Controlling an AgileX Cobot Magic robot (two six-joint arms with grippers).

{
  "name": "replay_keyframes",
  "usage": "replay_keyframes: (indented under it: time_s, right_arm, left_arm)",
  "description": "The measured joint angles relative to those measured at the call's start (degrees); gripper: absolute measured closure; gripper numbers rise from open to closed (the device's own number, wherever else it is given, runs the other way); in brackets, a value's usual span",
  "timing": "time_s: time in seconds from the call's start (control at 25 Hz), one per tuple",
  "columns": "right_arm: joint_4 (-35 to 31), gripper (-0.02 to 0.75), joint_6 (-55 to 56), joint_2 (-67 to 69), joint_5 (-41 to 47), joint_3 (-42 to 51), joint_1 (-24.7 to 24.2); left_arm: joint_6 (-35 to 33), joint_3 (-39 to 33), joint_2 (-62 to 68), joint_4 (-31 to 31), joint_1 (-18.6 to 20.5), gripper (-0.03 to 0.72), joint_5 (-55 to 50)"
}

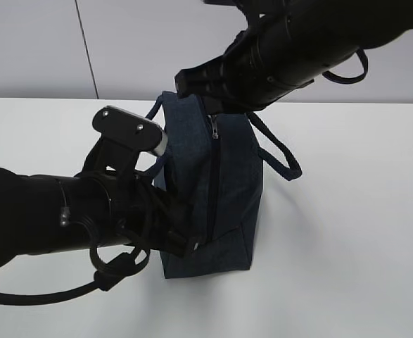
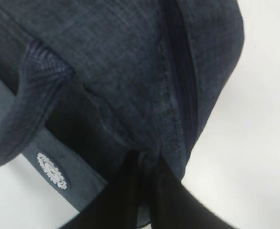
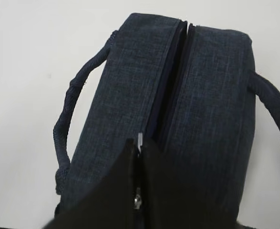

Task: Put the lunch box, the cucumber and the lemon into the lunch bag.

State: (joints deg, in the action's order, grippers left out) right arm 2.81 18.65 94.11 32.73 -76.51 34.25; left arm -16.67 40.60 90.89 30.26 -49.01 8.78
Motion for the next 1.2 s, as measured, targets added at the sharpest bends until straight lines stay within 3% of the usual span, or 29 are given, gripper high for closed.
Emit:
replay_keyframes:
  time_s: [0.48,1.2]
  right_arm:
    - [1.91,0.738,-0.09,5.81,1.23,-8.11,-1.67]
    - [1.99,0.738,-0.09,9.71,-3.73,-9.31,-4.02]
  left_arm:
    - [-0.12,-0.04,-0.05,-0.46,0.00,0.693,-0.86]
    - [-0.12,-0.04,-0.33,-0.68,0.00,0.694,-2.76]
